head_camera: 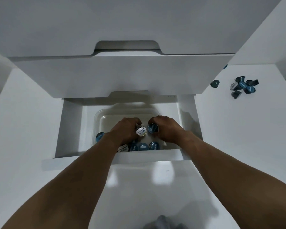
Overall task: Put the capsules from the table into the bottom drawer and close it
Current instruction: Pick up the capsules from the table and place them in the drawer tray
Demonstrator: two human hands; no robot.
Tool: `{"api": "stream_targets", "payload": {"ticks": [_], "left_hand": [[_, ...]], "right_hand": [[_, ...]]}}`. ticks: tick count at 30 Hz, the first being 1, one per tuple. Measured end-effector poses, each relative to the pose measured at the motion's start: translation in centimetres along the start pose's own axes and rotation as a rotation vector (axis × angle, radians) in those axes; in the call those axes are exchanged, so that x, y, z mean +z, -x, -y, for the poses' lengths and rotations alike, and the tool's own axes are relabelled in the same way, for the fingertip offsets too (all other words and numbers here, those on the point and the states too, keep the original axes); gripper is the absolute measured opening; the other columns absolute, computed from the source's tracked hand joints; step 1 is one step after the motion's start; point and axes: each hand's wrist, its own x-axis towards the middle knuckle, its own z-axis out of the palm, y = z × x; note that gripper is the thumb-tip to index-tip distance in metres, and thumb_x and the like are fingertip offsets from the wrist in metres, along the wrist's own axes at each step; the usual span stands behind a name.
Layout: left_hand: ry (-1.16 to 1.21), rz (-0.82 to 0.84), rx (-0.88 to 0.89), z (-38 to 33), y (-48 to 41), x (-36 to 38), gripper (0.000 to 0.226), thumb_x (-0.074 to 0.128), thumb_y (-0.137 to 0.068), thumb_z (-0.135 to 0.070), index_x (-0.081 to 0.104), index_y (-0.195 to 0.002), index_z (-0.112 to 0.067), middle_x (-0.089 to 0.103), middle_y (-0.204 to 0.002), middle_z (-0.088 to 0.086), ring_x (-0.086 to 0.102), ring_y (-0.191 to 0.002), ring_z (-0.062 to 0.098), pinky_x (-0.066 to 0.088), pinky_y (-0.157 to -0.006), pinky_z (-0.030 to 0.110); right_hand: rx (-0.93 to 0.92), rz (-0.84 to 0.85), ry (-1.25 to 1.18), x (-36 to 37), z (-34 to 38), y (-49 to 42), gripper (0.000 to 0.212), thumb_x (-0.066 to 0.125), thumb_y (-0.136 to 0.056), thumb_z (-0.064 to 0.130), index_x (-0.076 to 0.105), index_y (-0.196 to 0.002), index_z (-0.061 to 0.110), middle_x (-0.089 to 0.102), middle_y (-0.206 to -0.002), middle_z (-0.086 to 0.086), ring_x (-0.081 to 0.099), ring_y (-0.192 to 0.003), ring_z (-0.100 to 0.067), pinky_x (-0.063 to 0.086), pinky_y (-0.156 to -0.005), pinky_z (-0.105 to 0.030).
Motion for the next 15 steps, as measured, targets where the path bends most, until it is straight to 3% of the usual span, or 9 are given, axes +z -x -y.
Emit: {"api": "stream_targets", "payload": {"ticks": [8, 15], "left_hand": [[-0.026, 0.014, 0.041, 0.06, 0.04, -0.38, 0.025, 0.064, -0.087, -0.026, 0.067, -0.111, -0.021, 0.067, -0.115, 0.003, 0.062, -0.102, 0.018, 0.050, -0.089, 0.031], [-0.079, 0.039, 0.052, -0.44, 0.41, 0.09, 0.019, 0.062, -0.088, -0.025, 0.071, -0.105, -0.021, 0.068, -0.112, 0.003, 0.063, -0.101, 0.022, 0.051, -0.088, 0.032]], "right_hand": [[-0.003, 0.016, -0.007, -0.32, 0.25, 0.22, 0.034, 0.058, -0.088, 0.025, 0.061, -0.121, 0.020, 0.061, -0.122, -0.005, 0.056, -0.111, -0.027, 0.045, -0.090, -0.034], [0.002, 0.048, 0.018, -0.24, 0.45, 0.78, 0.028, 0.056, -0.091, 0.022, 0.066, -0.116, 0.023, 0.066, -0.119, -0.002, 0.060, -0.107, -0.025, 0.049, -0.090, -0.034]]}}
